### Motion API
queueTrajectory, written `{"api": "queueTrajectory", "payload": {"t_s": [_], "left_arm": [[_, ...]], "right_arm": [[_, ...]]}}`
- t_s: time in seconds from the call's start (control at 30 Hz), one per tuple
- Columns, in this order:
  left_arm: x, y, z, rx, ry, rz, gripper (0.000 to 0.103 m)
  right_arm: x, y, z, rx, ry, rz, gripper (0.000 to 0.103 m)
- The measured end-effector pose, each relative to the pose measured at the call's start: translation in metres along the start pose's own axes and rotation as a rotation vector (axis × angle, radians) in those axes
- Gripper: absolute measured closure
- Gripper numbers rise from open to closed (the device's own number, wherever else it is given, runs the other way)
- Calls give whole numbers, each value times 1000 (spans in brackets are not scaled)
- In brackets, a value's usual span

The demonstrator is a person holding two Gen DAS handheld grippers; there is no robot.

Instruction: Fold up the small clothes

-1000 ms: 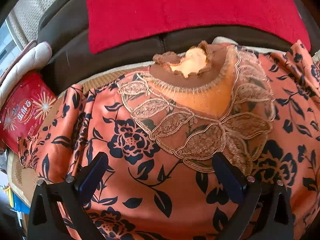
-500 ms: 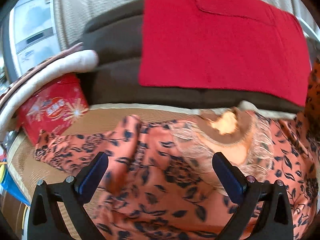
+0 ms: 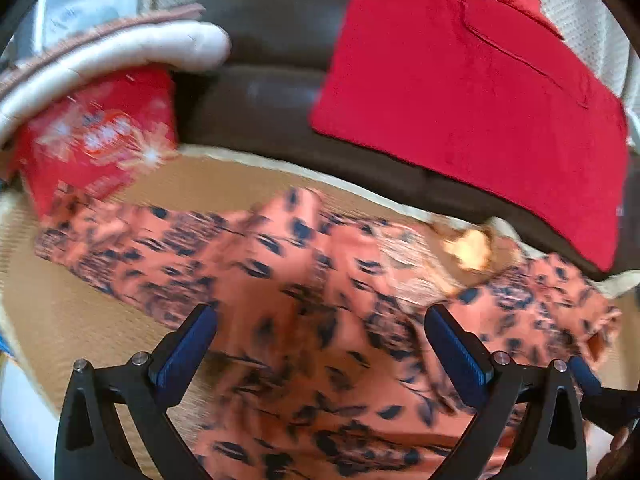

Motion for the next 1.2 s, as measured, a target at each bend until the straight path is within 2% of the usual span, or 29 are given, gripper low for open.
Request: {"api": "queueTrajectory", "payload": {"t_s": [0.07, 0.1, 0.13, 0.17, 0.2, 0.23, 0.27, 0.3, 0.33, 0.37, 0.4, 0.43, 0.5, 0.57, 0.6, 0.63, 0.67, 0.7, 0.8, 0.93, 1.07, 1.2], "left_arm": [[-4, -14, 11, 4, 50, 59, 0], [-6, -21, 17, 5, 79, 87, 1], [-10, -32, 26, 16, 120, 131, 9], [-12, -39, 32, 23, 144, 154, 17], [-15, -47, 39, 24, 172, 179, 39], [-18, -57, 46, 16, 206, 208, 54], [-21, -65, 52, 15, 234, 231, 57], [-22, -72, 57, 21, 256, 245, 57], [-24, -80, 63, 39, 276, 256, 57], [-25, -86, 67, 50, 287, 263, 57], [-25, -92, 69, 53, 294, 271, 50], [-26, -99, 73, 50, 309, 276, 38], [-28, -112, 80, 47, 324, 291, 28], [-28, -122, 86, 35, 339, 311, 28], [-31, -126, 89, 27, 350, 312, 34], [-36, -129, 92, 22, 355, 315, 63], [-39, -131, 93, 9, 351, 306, 80], [-42, -132, 93, -4, 345, 295, 92], [-41, -129, 86, 22, 285, 301, 95], [-17, -120, 47, -38, 96, 283, 95], [-5, -97, 23, -124, -8, 172, 95], [-11, -63, 14, -196, -28, 13, 95]], "right_arm": [[27, 0, -21, 33, -118, -19, 3], [35, -6, -33, 44, -142, 4, 4], [39, -13, -42, 47, -149, 36, 4], [42, -22, -48, 42, -157, 67, 11], [47, -34, -53, 35, -171, 99, 22], [53, -43, -62, 30, -183, 138, 26], [61, -52, -75, 28, -205, 179, 36], [70, -57, -88, 26, -241, 206, 51], [81, -61, -102, 27, -284, 222, 56], [91, -63, -114, 30, -331, 236, 57], [100, -65, -124, 37, -373, 253, 57], [110, -69, -135, 58, -415, 283, 57], [120, -80, -144, 64, -445, 338, 57], [119, -92, -148, 20, -432, 345, 57], [118, -98, -148, -11, -418, 339, 57], [117, -100, -150, -26, -410, 333, 57], [117, -101, -148, -31, -401, 327, 57], [116, -101, -148, -22, -394, 325, 57], [106, -97, -141, 23, -385, 331, 57], [94, -96, -136, 58, -383, 344, 57], [93, -94, -136, 81, -403, 359, 57], [88, -83, -136, 135, -415, 360, 56]]}}
Point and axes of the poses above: each gripper's, at about its wrist camera, not at the fingertips, and x roughly against the way its jaws point, y to its left, z to its underside, the point moved 7 cm from there along -x, roughly the way its jaws point, and after that the axes turned 14 degrees about -y, right-handed, at the moved point
